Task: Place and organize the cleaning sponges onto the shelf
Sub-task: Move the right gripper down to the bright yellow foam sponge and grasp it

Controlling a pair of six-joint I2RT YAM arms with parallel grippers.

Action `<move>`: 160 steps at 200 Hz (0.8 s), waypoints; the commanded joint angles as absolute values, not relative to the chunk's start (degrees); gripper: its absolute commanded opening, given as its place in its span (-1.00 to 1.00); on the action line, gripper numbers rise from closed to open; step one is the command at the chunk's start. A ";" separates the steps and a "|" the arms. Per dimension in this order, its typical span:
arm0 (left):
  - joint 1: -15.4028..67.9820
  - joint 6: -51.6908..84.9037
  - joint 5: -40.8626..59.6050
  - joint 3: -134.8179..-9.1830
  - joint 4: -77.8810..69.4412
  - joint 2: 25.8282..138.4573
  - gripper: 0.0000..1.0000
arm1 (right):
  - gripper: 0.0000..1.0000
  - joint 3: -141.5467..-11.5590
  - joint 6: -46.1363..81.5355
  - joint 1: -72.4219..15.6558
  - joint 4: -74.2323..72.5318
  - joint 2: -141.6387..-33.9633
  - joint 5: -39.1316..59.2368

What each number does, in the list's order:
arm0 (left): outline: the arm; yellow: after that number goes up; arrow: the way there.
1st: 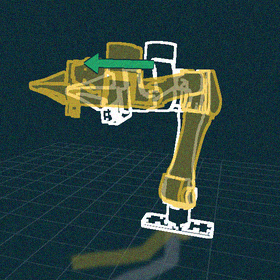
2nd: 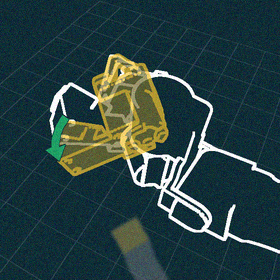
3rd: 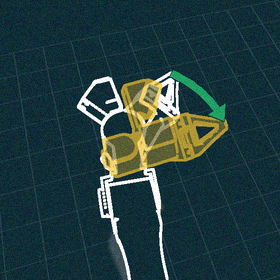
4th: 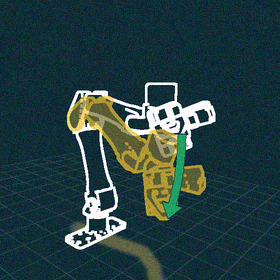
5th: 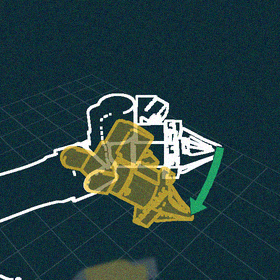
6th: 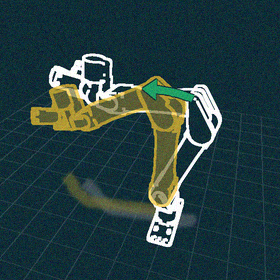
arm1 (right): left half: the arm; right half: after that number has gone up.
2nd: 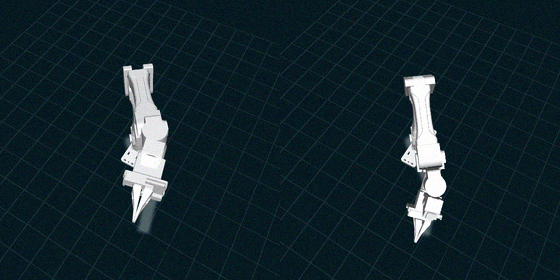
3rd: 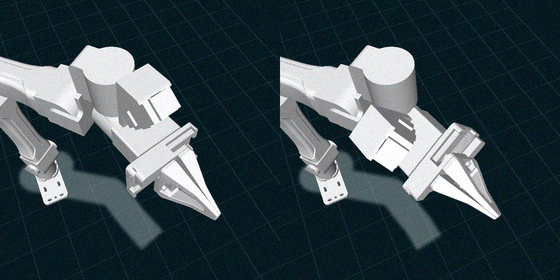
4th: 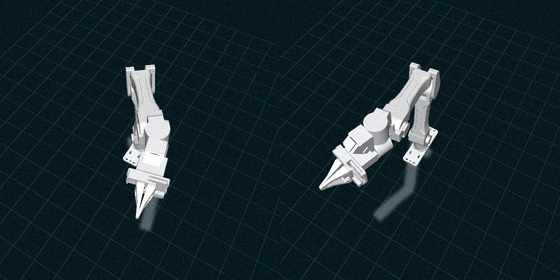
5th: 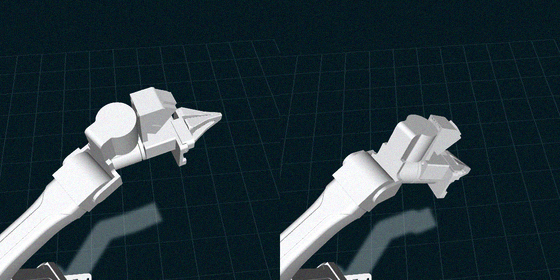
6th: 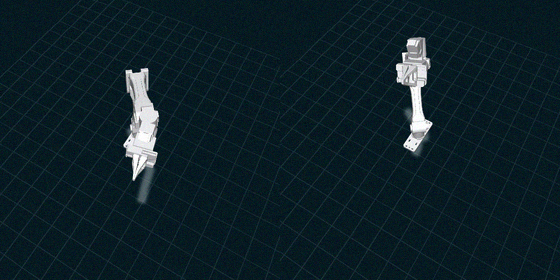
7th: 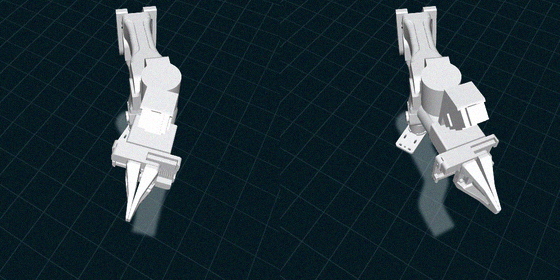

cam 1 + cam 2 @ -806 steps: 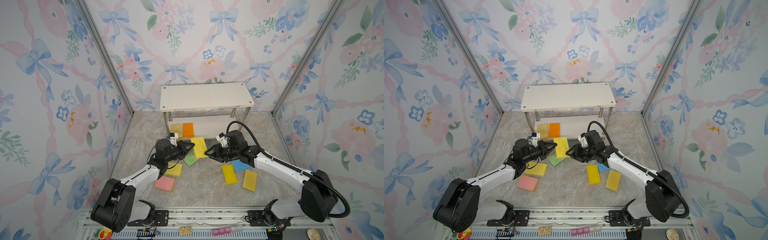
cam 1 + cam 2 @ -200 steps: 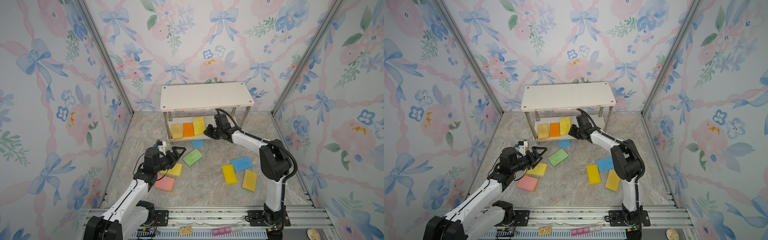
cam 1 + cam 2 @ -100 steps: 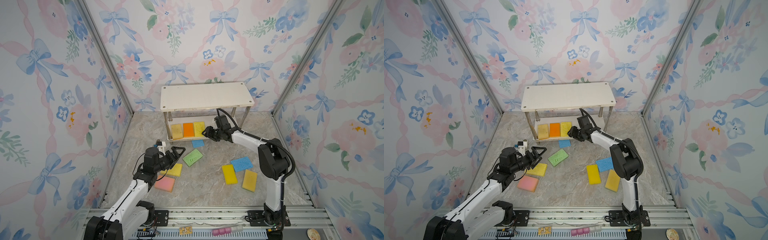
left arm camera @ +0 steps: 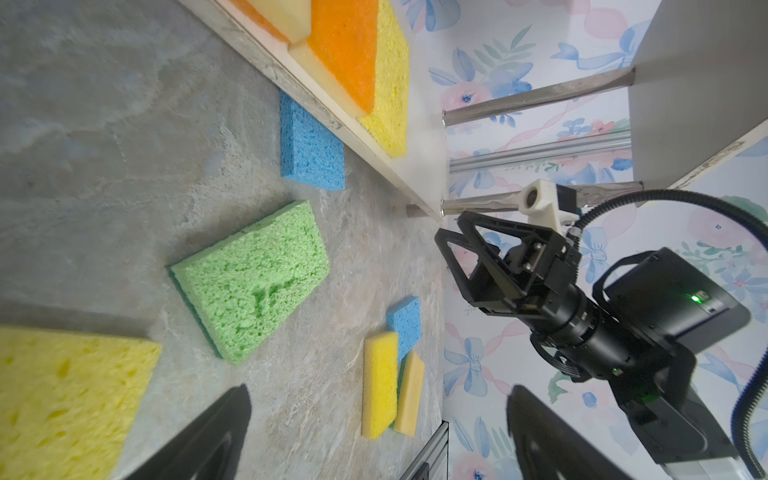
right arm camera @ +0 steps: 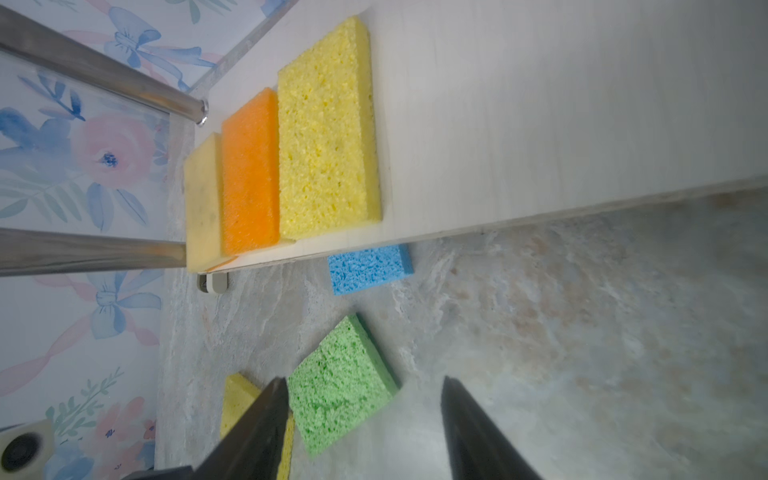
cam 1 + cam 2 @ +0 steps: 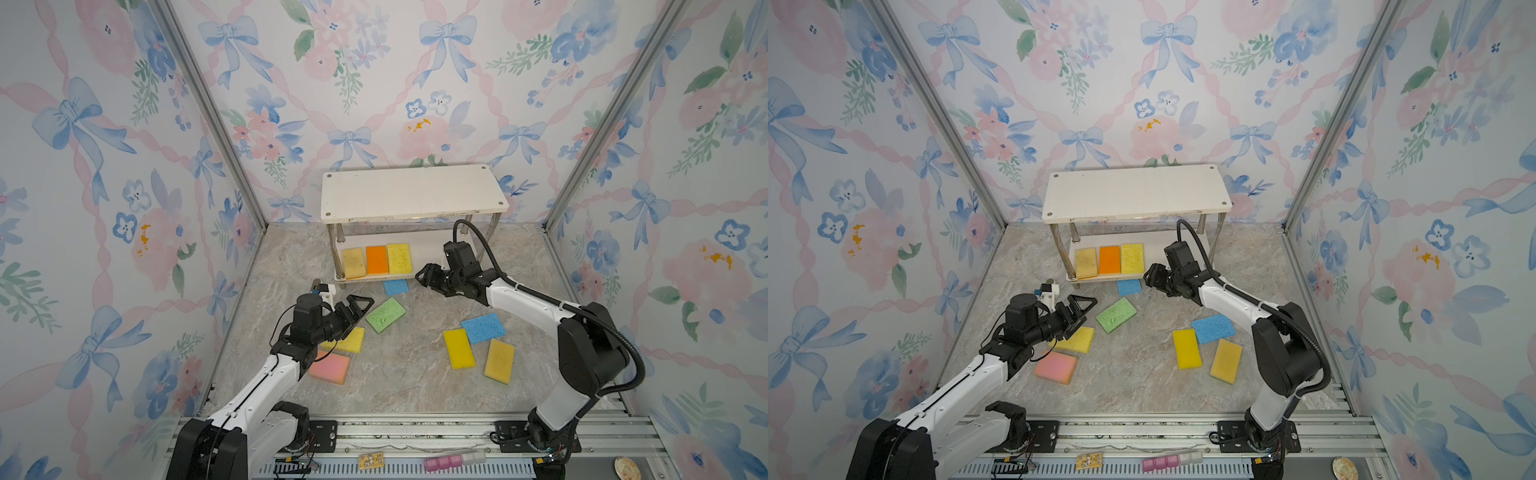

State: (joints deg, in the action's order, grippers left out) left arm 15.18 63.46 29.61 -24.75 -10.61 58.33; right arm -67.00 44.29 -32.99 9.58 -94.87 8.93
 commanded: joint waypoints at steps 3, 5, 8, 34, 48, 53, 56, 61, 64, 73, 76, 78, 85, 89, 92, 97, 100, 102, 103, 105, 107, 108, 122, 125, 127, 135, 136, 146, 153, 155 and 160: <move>16.57 59.73 28.49 -26.67 -11.08 60.27 0.96 | 0.25 -62.50 43.96 -37.08 14.49 -89.04 5.02; 16.76 59.45 28.41 -26.77 -10.94 60.51 0.96 | 0.25 -62.14 44.00 -37.33 14.98 -88.39 4.97; 17.11 59.01 28.28 -26.95 -10.63 60.70 0.96 | 0.25 -61.61 43.95 -37.76 15.64 -87.74 4.83; 21.63 56.20 26.79 -28.82 -8.79 63.79 0.96 | 0.26 -58.90 43.25 -38.61 25.94 -82.79 5.80; 24.78 55.70 26.13 -29.41 -8.79 65.87 0.96 | 0.26 -57.87 40.29 -37.72 32.87 -79.86 7.47; 25.78 55.43 25.88 -29.81 -8.82 66.69 0.96 | 0.26 -57.30 38.89 -37.51 35.02 -78.58 7.82; 26.35 55.32 25.77 -29.98 -8.80 67.20 0.96 | 0.26 -56.93 38.08 -37.26 36.28 -77.88 8.29; 27.36 55.14 25.55 -30.44 -8.88 67.95 0.96 | 0.26 -56.28 36.50 -36.64 38.36 -76.91 9.57; 27.95 55.01 25.42 -30.63 -8.87 68.49 0.96 | 0.25 -55.95 36.17 -36.15 39.94 -76.41 10.30; 29.49 54.57 25.29 -31.63 -8.80 70.35 0.96 | 0.20 -55.06 32.80 -35.03 44.69 -74.58 10.57; 30.01 54.46 25.38 -32.01 -8.79 71.05 0.96 | 0.18 -54.76 32.18 -34.73 45.99 -73.86 10.49; 30.31 54.35 25.46 -32.24 -8.79 71.46 0.96 | 0.17 -54.38 31.69 -34.59 46.74 -73.29 10.42; 31.48 54.02 25.56 -33.21 -8.79 72.86 0.96 | 0.14 -53.13 30.20 -33.78 48.93 -71.62 10.51; 32.09 53.84 25.57 -33.64 -8.83 73.60 0.96 | 0.13 -52.26 29.55 -33.28 49.94 -70.62 10.68; 32.59 53.67 25.45 -34.01 -8.83 74.17 0.96 | 0.12 -51.68 29.09 -32.81 50.60 -69.99 10.78; 33.43 53.47 25.16 -34.69 -8.81 74.84 0.96 | 0.10 -50.69 28.60 -32.09 51.47 -68.79 10.82; 33.85 53.32 25.03 -35.02 -8.81 75.27 0.96 | 0.08 -50.09 28.30 -31.67 51.85 -68.14 10.87; 34.17 53.23 25.00 -35.28 -8.82 75.57 0.96 | 0.07 -49.68 28.13 -31.47 51.99 -67.70 10.82; 34.31 53.20 24.98 -35.44 -8.80 75.71 0.96 | 0.07 -49.54 28.04 -31.29 52.10 -67.47 10.86; 34.53 53.14 24.90 -35.71 -8.79 75.99 0.96 | 0.06 -49.12 27.86 -31.05 52.11 -66.99 10.87; 34.82 53.12 24.84 -35.95 -8.79 76.24 0.96 | 0.06 -48.82 27.71 -30.86 52.18 -66.58 10.89; 34.95 53.06 24.81 -36.08 -8.79 76.39 0.96 | 0.06 -48.58 27.65 -30.81 52.20 -66.38 10.89; 36.47 52.91 24.87 -37.62 -9.20 78.34 0.96 | 0.01 -46.08 27.29 -29.03 51.68 -64.39 10.88; 36.74 52.91 25.02 -37.87 -9.27 78.70 0.96 | 0.00 -45.65 27.39 -28.74 51.33 -64.18 10.90; 36.91 52.93 25.08 -38.12 -9.41 78.98 0.96 | -0.01 -45.38 27.48 -28.57 51.02 -64.05 10.96; 37.72 52.91 25.29 -38.65 -9.64 79.92 0.96 | -0.02 -44.85 27.36 -28.22 49.82 -64.10 11.89; 37.80 52.91 25.30 -38.66 -9.61 79.99 0.96 | -0.02 -44.70 27.39 -28.22 49.69 -64.13 11.97; 38.69 53.00 25.49 -38.67 -9.78 80.83 0.96 | -0.03 -44.20 27.96 -28.09 48.36 -64.67 12.15; 39.12 53.19 25.47 -40.67 -9.80 81.24 0.96 | -0.03 -43.89 28.40 -28.04 47.88 -65.28 12.18; 39.25 53.24 25.42 -40.73 -9.79 81.33 0.96 | -0.03 -43.82 28.50 -28.02 47.78 -65.52 12.14; 39.56 53.34 25.46 -40.91 -9.88 81.45 0.96 | -0.03 -43.55 28.61 -27.95 47.65 -66.08 12.04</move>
State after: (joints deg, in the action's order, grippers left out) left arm 38.22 54.39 25.71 -38.17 -9.10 80.20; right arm -44.75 29.32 -28.49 47.64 -64.62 10.90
